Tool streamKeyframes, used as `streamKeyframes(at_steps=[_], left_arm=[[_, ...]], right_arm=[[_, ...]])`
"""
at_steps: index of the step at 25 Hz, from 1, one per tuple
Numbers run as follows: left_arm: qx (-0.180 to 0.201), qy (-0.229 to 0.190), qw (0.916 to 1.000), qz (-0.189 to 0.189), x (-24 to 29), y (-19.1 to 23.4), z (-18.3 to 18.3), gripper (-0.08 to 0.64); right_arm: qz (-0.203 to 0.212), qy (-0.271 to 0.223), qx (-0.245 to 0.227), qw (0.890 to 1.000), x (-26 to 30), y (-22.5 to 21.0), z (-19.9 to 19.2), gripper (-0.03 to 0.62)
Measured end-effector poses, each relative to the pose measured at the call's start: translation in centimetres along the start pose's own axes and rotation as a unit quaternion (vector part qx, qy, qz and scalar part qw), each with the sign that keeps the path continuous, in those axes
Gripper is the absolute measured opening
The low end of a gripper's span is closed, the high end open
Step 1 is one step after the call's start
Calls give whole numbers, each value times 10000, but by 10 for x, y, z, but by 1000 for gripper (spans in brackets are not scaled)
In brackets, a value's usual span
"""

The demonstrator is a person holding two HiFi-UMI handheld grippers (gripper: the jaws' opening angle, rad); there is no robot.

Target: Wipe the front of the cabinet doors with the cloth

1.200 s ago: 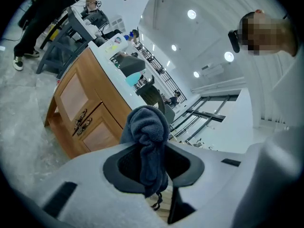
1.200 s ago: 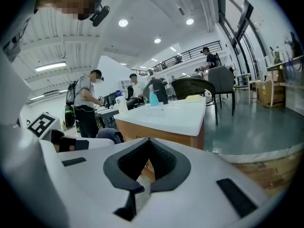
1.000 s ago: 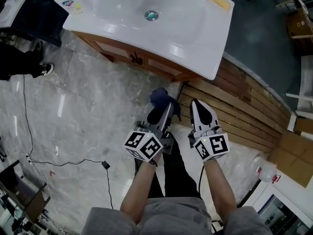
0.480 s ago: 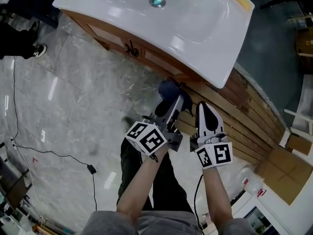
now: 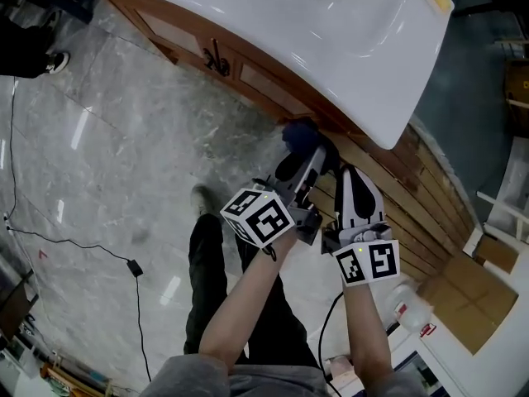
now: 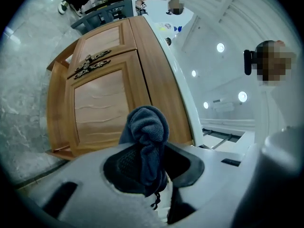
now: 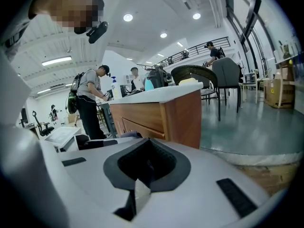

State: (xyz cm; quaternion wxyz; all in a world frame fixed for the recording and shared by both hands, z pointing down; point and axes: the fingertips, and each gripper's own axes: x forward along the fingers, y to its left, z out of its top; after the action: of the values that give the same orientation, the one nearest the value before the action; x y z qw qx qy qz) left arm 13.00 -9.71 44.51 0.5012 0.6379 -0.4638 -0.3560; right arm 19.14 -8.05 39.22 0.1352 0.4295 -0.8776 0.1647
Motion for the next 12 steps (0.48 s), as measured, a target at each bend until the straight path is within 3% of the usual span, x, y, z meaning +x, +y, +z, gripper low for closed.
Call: streamKeyframes(at_steps=[12], left_arm=[[4,26,9999,-125,36,1,-5,101]], right_arm=[[-52,-11,170,9998,4,-18,-15,9]])
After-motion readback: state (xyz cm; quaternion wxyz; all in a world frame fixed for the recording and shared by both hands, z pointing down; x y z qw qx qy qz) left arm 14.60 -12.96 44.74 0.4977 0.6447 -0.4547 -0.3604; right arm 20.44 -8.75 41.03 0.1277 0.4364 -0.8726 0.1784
